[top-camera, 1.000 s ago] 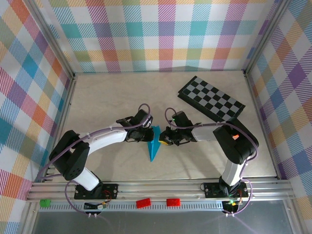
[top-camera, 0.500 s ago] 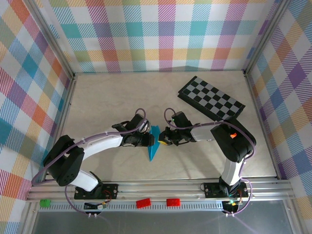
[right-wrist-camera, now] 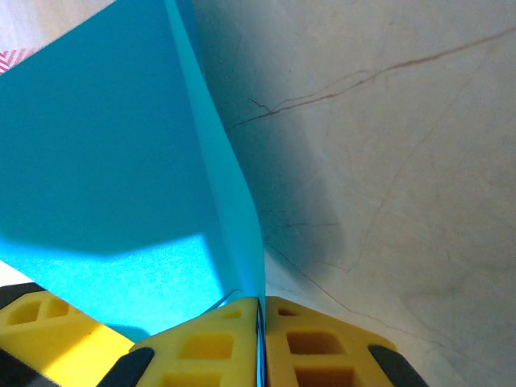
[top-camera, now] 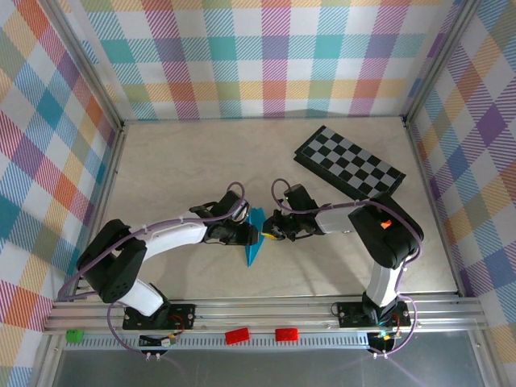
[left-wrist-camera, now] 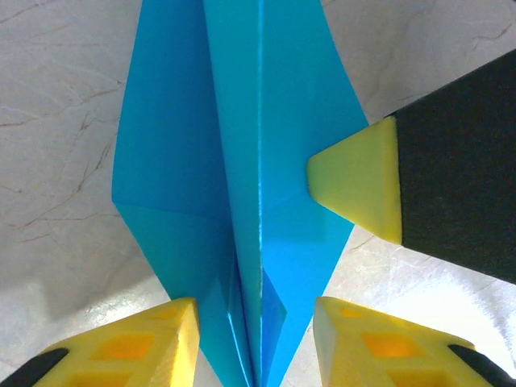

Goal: Fold a paper plane with a square sheet of paper (pick it up from the middle)

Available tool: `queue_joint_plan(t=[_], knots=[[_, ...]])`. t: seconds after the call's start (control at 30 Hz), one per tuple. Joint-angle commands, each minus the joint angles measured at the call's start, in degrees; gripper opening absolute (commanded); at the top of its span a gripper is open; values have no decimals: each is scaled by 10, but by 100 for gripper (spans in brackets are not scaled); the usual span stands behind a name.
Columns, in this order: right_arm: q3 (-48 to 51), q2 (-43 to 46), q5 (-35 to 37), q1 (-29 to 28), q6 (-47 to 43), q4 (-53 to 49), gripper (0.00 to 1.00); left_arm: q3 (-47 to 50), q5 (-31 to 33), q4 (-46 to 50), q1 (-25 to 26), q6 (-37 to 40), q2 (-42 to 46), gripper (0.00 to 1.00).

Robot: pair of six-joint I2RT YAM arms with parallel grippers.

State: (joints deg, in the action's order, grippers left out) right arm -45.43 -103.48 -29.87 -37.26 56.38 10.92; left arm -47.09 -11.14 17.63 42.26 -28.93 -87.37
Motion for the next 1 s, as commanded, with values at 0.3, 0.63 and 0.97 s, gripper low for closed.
queue_joint_plan(t=[0.3,0.63,0.97], knots=[[4,5,-1,0,-4,-9,10,-17,-32,-12,6,4,-28,32],[4,6,-1,0,-5,-12,10,-32,-21,-3,10,10,-59,27],[3,7,-1,0,-3,-11,11,-42,-1,19,19,19,-82,20]])
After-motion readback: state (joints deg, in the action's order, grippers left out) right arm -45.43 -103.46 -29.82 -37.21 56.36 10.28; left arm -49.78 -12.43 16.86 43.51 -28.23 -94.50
